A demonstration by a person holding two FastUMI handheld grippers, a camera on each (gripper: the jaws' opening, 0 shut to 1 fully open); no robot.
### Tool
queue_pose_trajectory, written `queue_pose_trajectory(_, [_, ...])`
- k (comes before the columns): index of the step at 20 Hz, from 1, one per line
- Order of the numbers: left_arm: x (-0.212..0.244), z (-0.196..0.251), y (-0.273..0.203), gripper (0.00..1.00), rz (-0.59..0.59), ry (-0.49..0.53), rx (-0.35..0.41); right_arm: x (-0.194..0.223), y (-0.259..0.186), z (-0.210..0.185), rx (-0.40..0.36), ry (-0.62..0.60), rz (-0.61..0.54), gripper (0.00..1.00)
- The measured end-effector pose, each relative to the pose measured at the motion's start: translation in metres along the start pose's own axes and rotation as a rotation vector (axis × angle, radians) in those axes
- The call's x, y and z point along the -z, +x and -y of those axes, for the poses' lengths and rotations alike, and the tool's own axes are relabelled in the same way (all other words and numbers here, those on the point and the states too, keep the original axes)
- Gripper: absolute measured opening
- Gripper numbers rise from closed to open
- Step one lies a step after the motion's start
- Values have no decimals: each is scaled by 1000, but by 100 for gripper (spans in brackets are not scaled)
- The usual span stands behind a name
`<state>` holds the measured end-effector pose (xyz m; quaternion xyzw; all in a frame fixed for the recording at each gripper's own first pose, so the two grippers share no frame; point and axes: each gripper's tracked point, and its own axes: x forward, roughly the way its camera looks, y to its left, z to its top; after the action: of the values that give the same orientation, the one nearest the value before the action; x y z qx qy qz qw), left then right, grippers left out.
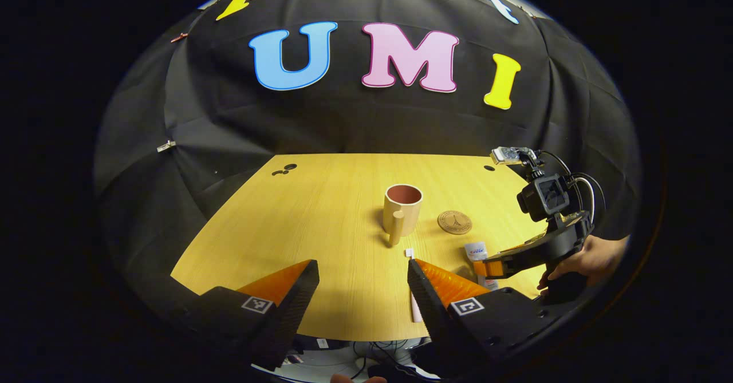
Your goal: Put the toothbrush and toothpaste on the desktop into the cup, then pick up the cup and place it on the coaster on the desktop.
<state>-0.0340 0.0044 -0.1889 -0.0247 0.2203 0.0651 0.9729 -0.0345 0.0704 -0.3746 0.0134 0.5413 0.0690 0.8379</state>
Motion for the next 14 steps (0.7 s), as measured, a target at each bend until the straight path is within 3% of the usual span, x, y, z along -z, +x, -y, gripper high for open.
queue_pose_trajectory(1, [1,0,2,96,-7,-5,-7,2,4,-1,-5,2,-20,67])
queue_pose_trajectory(3, [2,1,5,96,-17,-14,-18,4,8,-2,-10,3,-47,60])
queue_pose_trajectory(6, [4,6,11,96,-28,-21,-29,7,16,-5,-34,5,-86,60])
queue_pose_trajectory(7, [4,8,14,96,-33,-23,-30,4,18,-6,-34,15,-92,56])
queue_pose_trajectory(8, [5,10,16,96,-38,-24,-31,6,16,-5,-38,14,-103,41])
queue_pose_trajectory(9, [5,14,18,96,-47,-26,-30,5,16,-2,-41,11,-110,40])
queue_pose_trajectory(10, [8,17,22,96,-56,-28,-26,6,17,-3,-55,9,-121,22])
queue_pose_trajectory(11, [9,21,25,97,-66,-29,-22,5,17,-3,-73,10,-121,33])
queue_pose_trajectory(14, [14,33,38,96,-96,-33,-12,6,13,-3,-140,34,-125,25])
